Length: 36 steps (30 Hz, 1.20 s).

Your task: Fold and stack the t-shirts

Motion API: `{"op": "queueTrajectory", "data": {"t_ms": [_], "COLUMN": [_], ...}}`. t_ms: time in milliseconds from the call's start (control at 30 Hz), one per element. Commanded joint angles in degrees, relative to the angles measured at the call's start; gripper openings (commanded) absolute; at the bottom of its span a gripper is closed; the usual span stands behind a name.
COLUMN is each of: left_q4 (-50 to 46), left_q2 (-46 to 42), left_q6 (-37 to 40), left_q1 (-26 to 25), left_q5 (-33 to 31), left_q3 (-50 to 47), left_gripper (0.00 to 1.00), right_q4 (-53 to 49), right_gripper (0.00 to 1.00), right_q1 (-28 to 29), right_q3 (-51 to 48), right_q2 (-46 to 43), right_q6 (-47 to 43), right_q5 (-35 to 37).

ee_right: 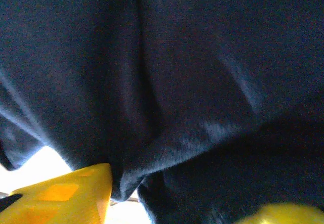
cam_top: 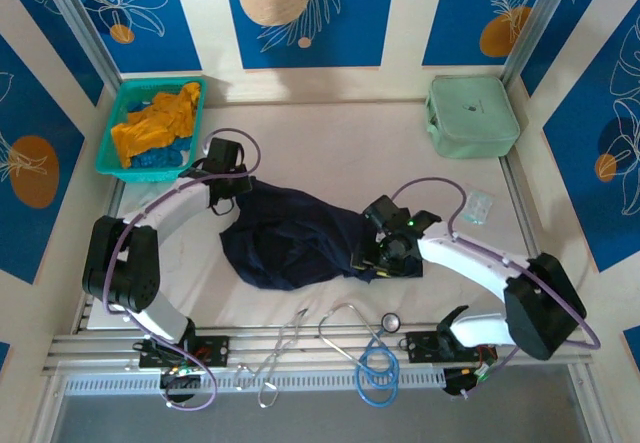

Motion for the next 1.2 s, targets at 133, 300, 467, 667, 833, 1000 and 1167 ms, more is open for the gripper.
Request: {"op": "queueTrajectory", "data": {"t_ms": [133, 300, 467, 667, 833, 1000, 1167], "left_q4": [1.4, 1.7, 1.9, 1.7, 1.4, 1.6, 1.7], "left_q2": [-1.9, -1.1, -0.6, -0.4, -0.1, 0.6, 0.7], "left_q6": [1.3, 1.1, 0.9, 0.8, 1.0, 1.1, 0.9], "left_q1": [0.7, 0.7, 0.7, 0.7, 0.7, 0.7, 0.7], "left_q5": [1.8, 2.9, 3.8, 4.3, 4.1, 4.4, 4.8], "left_q3": [-0.4, -0.3, -0.1, 0.0, 0.0, 0.1, -0.1], "left_gripper": [0.00, 0.00, 0.00, 0.00, 0.00, 0.00, 0.00], "right_q4": [-9.9, -4.7, 1.1, 6.1, 6.7, 6.3, 5.6], "right_gripper": [0.65, 0.58, 0.51, 0.47, 0.47, 0.47, 0.48], "right_q1": [-11.5, -25.5, -32.7, -35.6, -35.1, -35.0, -35.0], "right_q3": [10.2, 11.2, 16.0, 21.1, 23.4, 24.5, 24.5], "right_q2": [-7.2, -0.6, 13.5, 26.8, 31.5, 34.0, 34.4], "right_q6": [-7.6, -16.0, -21.1, -22.3, -22.8, -23.3, -23.8], "right_q5": [4.7, -2.6, -8.4, -13.6, -13.4, -12.5, -9.9]}}
